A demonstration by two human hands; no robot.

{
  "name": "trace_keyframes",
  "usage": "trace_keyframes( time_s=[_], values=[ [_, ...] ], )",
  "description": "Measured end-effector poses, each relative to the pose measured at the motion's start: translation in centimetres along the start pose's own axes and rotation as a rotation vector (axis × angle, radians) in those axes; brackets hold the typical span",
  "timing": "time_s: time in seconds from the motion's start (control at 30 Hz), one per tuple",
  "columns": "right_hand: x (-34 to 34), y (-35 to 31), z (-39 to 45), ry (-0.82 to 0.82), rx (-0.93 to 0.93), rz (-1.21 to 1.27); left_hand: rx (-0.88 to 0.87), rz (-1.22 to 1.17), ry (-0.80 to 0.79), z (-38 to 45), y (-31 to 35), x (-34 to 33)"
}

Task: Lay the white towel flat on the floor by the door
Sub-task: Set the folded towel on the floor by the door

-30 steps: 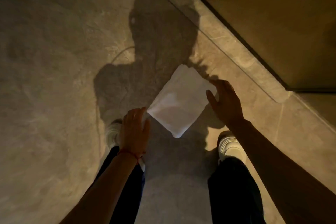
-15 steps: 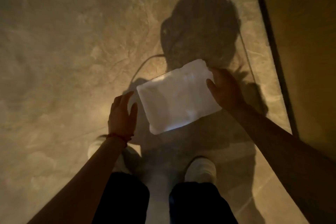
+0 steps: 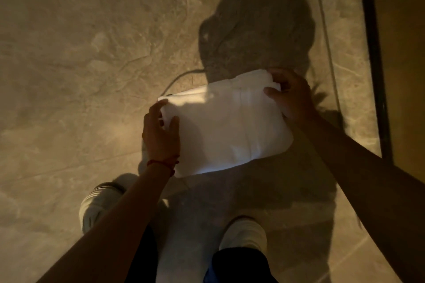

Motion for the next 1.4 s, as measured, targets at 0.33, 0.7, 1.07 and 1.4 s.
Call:
trace_keyframes(
  time_s=[0.33,0.7,1.07,1.4],
  values=[
    [-0.9,-1.1,0.3,-0.069,-0.003,0.009,-0.167,-0.21,-0.087,1.7,1.7,0.7],
    [1.8,-3.0,-4.7,-0.008,0.023,-0.025,-0.18,-0.115,-0.099,-0.3,1.9,3.0],
    [5.3,-1.8,-13.9,-0.047,0.0,0.128,-0.177,-0.355,-0.225,-8.6,1.8,5.9],
    [4.8,4.0,-20.4,0.023,0.089,-0.126,-0.274,-0.242,-0.263,-13.7,-1.3,5.4]
  ],
)
Point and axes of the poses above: each hand's wrist, its own z-axis towards the middle knuckle, its own x-axis out of the back of the hand, y = z × x, the point moved 3 cm from there along z, towards the middle knuckle, and after that the axes turned 4 degrees about z, right-handed, at the moved point
